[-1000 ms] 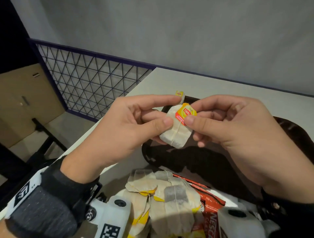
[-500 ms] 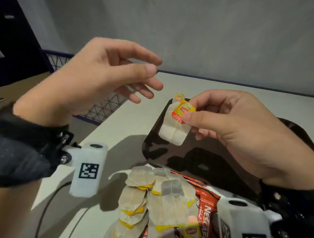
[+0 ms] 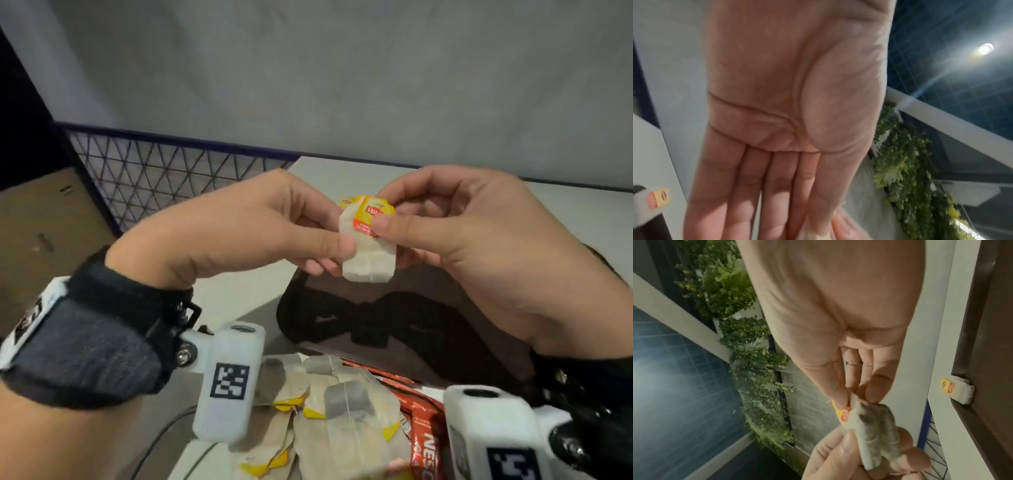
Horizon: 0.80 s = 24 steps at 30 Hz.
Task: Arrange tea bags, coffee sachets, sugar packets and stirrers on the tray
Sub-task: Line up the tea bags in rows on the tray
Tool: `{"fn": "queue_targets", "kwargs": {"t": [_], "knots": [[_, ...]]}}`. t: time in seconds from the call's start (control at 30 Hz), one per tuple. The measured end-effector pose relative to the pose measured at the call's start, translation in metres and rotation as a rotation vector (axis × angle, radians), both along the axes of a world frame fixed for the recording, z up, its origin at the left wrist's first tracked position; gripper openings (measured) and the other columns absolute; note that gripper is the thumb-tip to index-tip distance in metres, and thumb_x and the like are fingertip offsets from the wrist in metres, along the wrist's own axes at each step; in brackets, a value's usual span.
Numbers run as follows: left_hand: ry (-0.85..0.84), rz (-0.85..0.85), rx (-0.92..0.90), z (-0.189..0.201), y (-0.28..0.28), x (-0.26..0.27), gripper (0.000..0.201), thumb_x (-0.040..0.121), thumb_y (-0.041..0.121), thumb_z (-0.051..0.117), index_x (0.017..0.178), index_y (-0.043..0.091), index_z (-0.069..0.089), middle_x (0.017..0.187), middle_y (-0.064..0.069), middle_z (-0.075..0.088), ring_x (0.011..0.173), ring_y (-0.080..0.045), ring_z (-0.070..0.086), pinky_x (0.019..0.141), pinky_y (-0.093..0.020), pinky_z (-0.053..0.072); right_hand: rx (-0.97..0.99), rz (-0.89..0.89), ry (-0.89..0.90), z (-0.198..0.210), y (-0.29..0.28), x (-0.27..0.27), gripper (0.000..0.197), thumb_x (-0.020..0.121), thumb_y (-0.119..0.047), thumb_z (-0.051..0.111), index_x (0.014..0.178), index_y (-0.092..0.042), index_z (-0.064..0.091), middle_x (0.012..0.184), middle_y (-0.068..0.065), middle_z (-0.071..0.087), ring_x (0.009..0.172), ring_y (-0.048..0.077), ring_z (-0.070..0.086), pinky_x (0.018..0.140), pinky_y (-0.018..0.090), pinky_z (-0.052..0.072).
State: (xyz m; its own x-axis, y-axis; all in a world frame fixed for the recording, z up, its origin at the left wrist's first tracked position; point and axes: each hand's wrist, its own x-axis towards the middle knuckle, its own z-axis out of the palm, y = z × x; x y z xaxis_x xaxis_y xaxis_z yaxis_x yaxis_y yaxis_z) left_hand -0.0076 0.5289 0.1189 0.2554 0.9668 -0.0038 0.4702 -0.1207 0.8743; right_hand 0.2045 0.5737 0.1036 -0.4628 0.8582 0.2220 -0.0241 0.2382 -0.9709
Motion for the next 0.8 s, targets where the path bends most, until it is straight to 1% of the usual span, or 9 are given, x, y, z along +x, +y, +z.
{"fn": "queue_targets", "kwargs": {"t": [0.07,0.13,0.2,0.27,0.33,0.4,0.57,0.67,0.8], "knots": [[-0.062,0.041,0.024,-0.007,-0.002,0.002,0.023,0.077,0.026,0.076,0.093,0.009,0.082,0.089,-0.011,0.080,0.081,-0.013,0.072,0.097,-0.046,0.057,0.035,-0.014,0.010,-0.001,0.000,0.000,0.018,0.073,-0.002,0.083,0.087,-0.008,0.074,0.068,0.011,0.068,0.055,0.015,0.061,0.051,0.019,0.049],[-0.154,0.055,0.042,-0.015,-0.005,0.002,0.017,0.076,0.025,0.076,0.088,0.015,0.083,0.088,-0.007,0.080,0.083,-0.013,0.072,0.096,-0.046,0.057,0.068,-0.028,0.008,0.000,-0.002,-0.001,0.019,0.072,-0.003,0.083,0.087,-0.009,0.074,0.068,0.008,0.070,0.055,0.011,0.062,0.053,0.016,0.049],[-0.235,0.069,0.066,-0.023,-0.007,0.001,0.018,0.078,0.025,0.073,0.088,0.014,0.083,0.090,-0.006,0.080,0.086,-0.014,0.073,0.091,-0.041,0.060,0.091,-0.038,0.000,-0.001,-0.002,-0.003,0.020,0.069,-0.006,0.085,0.085,-0.009,0.074,0.069,0.009,0.071,0.059,0.014,0.064,0.059,0.021,0.054],[-0.309,0.085,0.088,-0.029,-0.009,0.000,0.023,0.081,0.024,0.070,0.093,0.007,0.081,0.095,-0.012,0.080,0.087,-0.014,0.074,0.082,-0.031,0.063,0.104,-0.043,-0.010,-0.001,-0.003,-0.005,0.020,0.067,-0.006,0.085,0.084,-0.009,0.074,0.071,0.011,0.071,0.061,0.018,0.065,0.065,0.030,0.059],[-0.370,0.103,0.102,-0.034,-0.010,-0.001,0.025,0.083,0.022,0.069,0.097,0.004,0.081,0.097,-0.017,0.079,0.084,-0.013,0.074,0.074,-0.023,0.060,0.121,-0.045,-0.040,-0.002,-0.006,-0.008,0.020,0.069,-0.004,0.086,0.084,-0.009,0.074,0.072,0.010,0.072,0.061,0.019,0.064,0.069,0.038,0.061],[-0.404,0.115,0.107,-0.035,-0.012,0.000,0.026,0.085,0.021,0.067,0.099,0.005,0.081,0.093,-0.014,0.080,0.082,-0.010,0.074,0.070,-0.018,0.057,0.151,-0.055,-0.073,-0.002,-0.008,-0.010,0.021,0.070,-0.003,0.087,0.085,-0.011,0.075,0.074,0.010,0.073,0.062,0.019,0.064,0.074,0.043,0.062],[-0.461,0.134,0.126,-0.034,-0.013,0.007,0.021,0.087,0.019,0.063,0.094,0.008,0.080,0.083,0.000,0.079,0.074,-0.004,0.071,0.067,-0.016,0.056,0.198,-0.115,-0.081,0.000,-0.011,-0.012,0.037,0.069,0.000,0.088,0.098,-0.019,0.074,0.084,0.012,0.074,0.078,0.039,0.069,0.080,0.044,0.063],[-0.425,0.143,0.164,-0.037,-0.013,0.009,0.019,0.083,0.025,0.068,0.091,0.017,0.084,0.083,0.001,0.079,0.073,-0.003,0.068,0.068,-0.017,0.056,0.222,-0.112,-0.095,-0.001,-0.012,-0.012,0.039,0.069,0.001,0.087,0.100,-0.019,0.073,0.087,0.012,0.074,0.079,0.037,0.069,0.078,0.038,0.063],[-0.445,0.164,0.157,-0.038,-0.011,0.009,0.018,0.083,0.022,0.068,0.090,0.015,0.082,0.079,0.002,0.078,0.070,-0.003,0.067,0.066,-0.017,0.056,0.246,-0.131,-0.116,-0.007,-0.009,-0.012,0.030,0.072,-0.008,0.088,0.097,-0.020,0.075,0.086,0.012,0.073,0.081,0.037,0.068,0.075,0.039,0.063]]}}
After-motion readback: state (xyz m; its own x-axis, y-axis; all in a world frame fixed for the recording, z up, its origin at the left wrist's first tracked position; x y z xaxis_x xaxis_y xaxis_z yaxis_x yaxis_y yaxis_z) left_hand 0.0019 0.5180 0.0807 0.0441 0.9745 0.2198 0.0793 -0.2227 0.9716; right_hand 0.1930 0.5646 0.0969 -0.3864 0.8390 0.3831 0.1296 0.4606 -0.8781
